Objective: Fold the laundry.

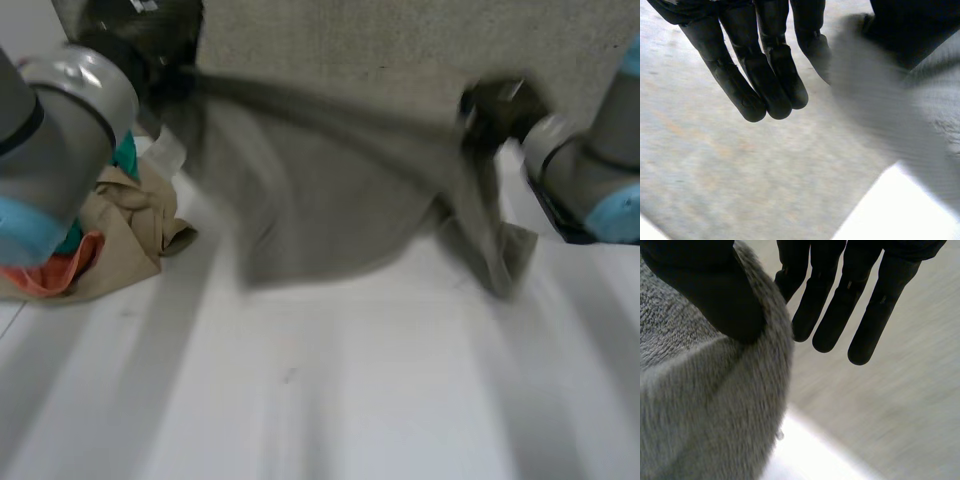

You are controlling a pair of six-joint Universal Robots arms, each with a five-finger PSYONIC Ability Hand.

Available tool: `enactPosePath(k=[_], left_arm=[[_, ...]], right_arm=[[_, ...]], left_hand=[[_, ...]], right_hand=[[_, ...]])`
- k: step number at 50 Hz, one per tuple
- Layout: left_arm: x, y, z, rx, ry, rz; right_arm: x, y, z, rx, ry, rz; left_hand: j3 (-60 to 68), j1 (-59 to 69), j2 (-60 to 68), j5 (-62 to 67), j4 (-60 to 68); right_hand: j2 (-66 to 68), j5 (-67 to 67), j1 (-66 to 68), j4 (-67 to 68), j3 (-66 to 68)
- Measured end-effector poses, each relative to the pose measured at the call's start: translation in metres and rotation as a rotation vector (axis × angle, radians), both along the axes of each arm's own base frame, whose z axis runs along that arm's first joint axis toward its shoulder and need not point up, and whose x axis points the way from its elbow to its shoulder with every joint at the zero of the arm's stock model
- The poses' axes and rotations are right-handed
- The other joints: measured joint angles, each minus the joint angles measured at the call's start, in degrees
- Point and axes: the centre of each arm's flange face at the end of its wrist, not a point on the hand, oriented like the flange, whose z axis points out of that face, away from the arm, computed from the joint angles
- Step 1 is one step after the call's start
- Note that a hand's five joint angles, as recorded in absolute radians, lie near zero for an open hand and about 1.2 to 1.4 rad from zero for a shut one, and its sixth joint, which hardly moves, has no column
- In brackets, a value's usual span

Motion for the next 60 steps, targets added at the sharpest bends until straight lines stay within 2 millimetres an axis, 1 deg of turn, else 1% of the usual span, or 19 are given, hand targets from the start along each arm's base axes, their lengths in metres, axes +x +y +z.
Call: enactPosePath(k=[2,5,7,10,12,13,15,18,19,20,23,27,29,34,37,40,47,51,60], left_arm=[[0.002,-0.012,0.009,-0.046,0.031,0.025],[0.004,-0.031,0.035,-0.156,0.131,0.055],[0.004,-0.036,0.042,-0.187,0.175,0.051],[0.0,-0.04,0.038,-0.181,0.208,0.041],[-0.002,-0.045,0.019,-0.129,0.204,0.042],[-0.002,-0.047,0.011,-0.108,0.197,0.045],[-0.002,-0.05,-0.014,-0.042,0.166,0.054],[0.0,-0.052,-0.062,0.072,0.095,0.063],[0.0,-0.052,-0.072,0.093,0.081,0.062],[0.0,-0.05,-0.094,0.143,0.047,0.059],[0.001,-0.045,-0.141,0.248,-0.023,0.043],[0.002,-0.035,-0.182,0.341,-0.081,0.026],[0.003,-0.031,-0.192,0.366,-0.097,0.023],[0.004,-0.026,-0.196,0.383,-0.106,0.022],[0.006,-0.021,-0.186,0.368,-0.1,0.021],[0.007,-0.018,-0.177,0.352,-0.093,0.02],[0.01,-0.012,-0.159,0.323,-0.077,0.017],[0.011,-0.009,-0.155,0.323,-0.073,0.019],[0.014,-0.008,-0.155,0.336,-0.067,0.023]], right_arm=[[-0.007,-0.004,0.029,-0.107,-0.069,-0.04],[-0.016,-0.001,0.079,-0.286,-0.167,-0.066],[-0.017,0.003,0.088,-0.314,-0.177,-0.056],[-0.018,0.008,0.082,-0.293,-0.154,-0.04],[-0.02,0.013,0.063,-0.233,-0.105,-0.035],[-0.02,0.014,0.06,-0.223,-0.097,-0.035],[-0.023,0.021,0.034,-0.147,-0.038,-0.035],[-0.026,0.033,-0.005,-0.035,0.041,-0.018],[-0.026,0.036,-0.015,-0.008,0.057,-0.01],[-0.026,0.043,-0.035,0.046,0.087,0.01],[-0.025,0.058,-0.076,0.152,0.138,0.059],[-0.025,0.07,-0.126,0.274,0.202,0.104],[-0.027,0.071,-0.139,0.31,0.232,0.102],[-0.033,0.071,-0.155,0.37,0.288,0.074],[-0.041,0.069,-0.151,0.401,0.28,0.029],[-0.046,0.067,-0.142,0.414,0.238,-0.005],[-0.06,0.053,-0.121,0.425,0.107,-0.075],[-0.067,0.046,-0.117,0.436,0.116,-0.095],[-0.08,0.045,-0.131,0.518,0.234,-0.093]], left_hand=[[0.0,0.0,0.0,0.0,0.04],[0.0,0.0,0.0,0.0,0.13],[0.0,0.0,0.0,0.0,0.14],[0.0,0.0,0.0,0.0,0.14],[0.0,0.0,0.0,0.0,0.14],[0.0,0.0,0.0,0.0,0.14],[0.0,0.0,0.0,0.0,0.15],[0.0,0.0,0.0,0.0,0.15],[0.0,0.0,0.0,0.0,0.15],[0.0,0.0,0.0,0.0,0.15],[0.0,0.0,0.0,0.0,0.15],[0.0,0.0,0.0,0.0,0.15],[0.0,0.0,0.0,0.0,0.15],[0.0,0.0,0.0,0.0,0.15],[0.0,0.0,0.0,0.0,0.15],[0.0,0.0,0.0,0.0,0.15],[0.0,0.0,0.0,0.0,0.15],[0.0,0.0,0.0,0.0,0.15],[0.0,0.0,0.0,0.0,0.15]], right_hand=[[0.0,0.0,0.0,0.0,0.0],[0.0,0.0,0.0,0.0,0.0],[0.0,0.01,0.0,0.0,0.0],[0.0,0.02,0.0,0.0,0.0],[0.0,0.45,0.0,0.04,0.0],[0.0,0.52,0.0,0.05,0.0],[0.0,0.54,0.0,0.06,0.04],[0.0,0.54,0.0,0.07,0.32],[0.0,0.54,0.0,0.07,0.33],[0.0,0.55,0.0,0.08,0.36],[0.0,0.78,0.0,0.09,0.43],[0.0,1.22,0.0,0.11,0.43],[0.0,1.24,0.0,0.12,0.43],[-4.15,-2.65,-0.25,-4.89,-4.31],[-23.86,-22.71,-19.95,-24.52,-23.69],[-27.82,-28.12,-24.96,-29.62,-28.48],[-32.97,-33.25,-28.55,-33.98,-33.49],[-32.97,-33.17,-28.55,-33.98,-33.49],[-32.97,-32.98,-28.55,-33.98,-33.49]])
